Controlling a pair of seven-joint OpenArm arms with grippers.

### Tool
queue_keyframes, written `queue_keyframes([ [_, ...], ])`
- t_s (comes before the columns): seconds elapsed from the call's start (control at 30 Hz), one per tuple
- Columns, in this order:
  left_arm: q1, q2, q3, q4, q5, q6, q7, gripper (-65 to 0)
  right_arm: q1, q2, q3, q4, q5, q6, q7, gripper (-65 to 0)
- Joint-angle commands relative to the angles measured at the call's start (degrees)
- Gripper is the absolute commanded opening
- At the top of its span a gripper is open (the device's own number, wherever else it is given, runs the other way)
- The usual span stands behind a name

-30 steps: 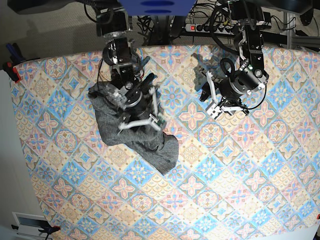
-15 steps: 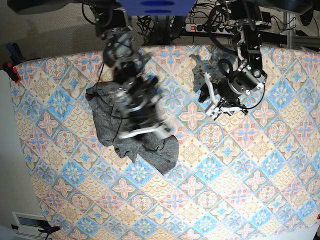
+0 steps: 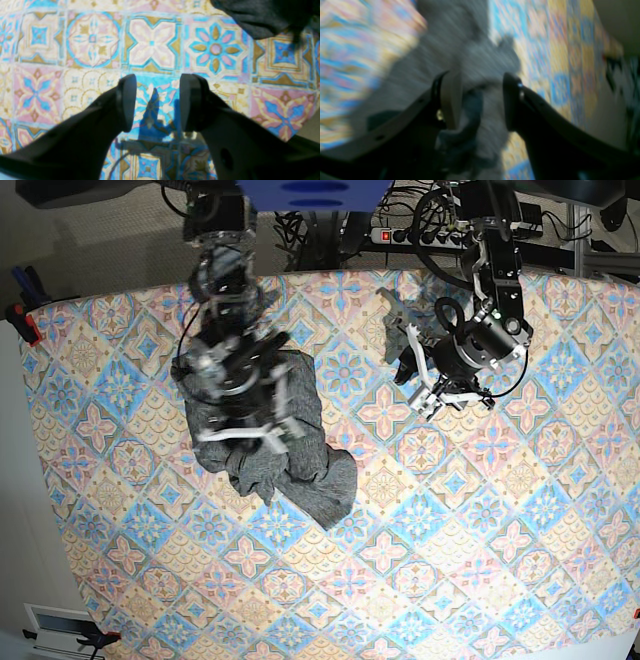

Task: Layout the t-shirt on the table in an organized manner, then fold the t-shirt properly
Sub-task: 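Grasp the bunched shirt with the right gripper and press it down, then lift the grasped fabric with the right gripper and fold it over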

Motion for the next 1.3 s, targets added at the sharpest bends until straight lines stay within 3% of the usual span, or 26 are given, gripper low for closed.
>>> queue_keyframes([
  [0.0,-0.1,-0.1,0.0,0.9,-0.8,0.1,-1.2,-39.3,3.1,-0.4,1.3,1.0,2.6,-0.8,2.6,-39.9],
  [0.23,-0.1,-0.1,0.0,0.9,-0.8,0.1,-1.1,-39.3,8.1,0.6,11.7,-1.9,18.9,-0.5,1.4,-39.9],
  [0.33,-0.2,-0.2,0.0,0.9,-0.8,0.1,-1.1,-39.3,8.5,2.4,11.8,-2.8,24.5,-0.5,-0.3,-39.9],
  [0.5,-0.5,-0.1,0.0,0.9,-0.7,0.1,-1.1,-39.3,8.5,2.8,11.8,-4.8,31.4,-0.5,-0.5,-39.9],
  [0.9,-0.3,-0.1,0.0,0.9,-0.7,0.1,-1.1,-39.3,8.5,2.8,12.2,-18.6,32.1,-0.5,0.6,-39.8],
  [1.03,-0.2,-0.4,0.0,0.9,-0.7,0.1,-1.1,-39.3,8.5,2.8,12.3,-21.0,32.2,-0.5,3.6,-39.8],
  [1.27,-0.6,-0.1,0.0,0.9,-0.7,0.1,-1.2,-39.3,8.5,2.8,12.0,-22.4,32.2,-0.4,4.2,-40.4],
])
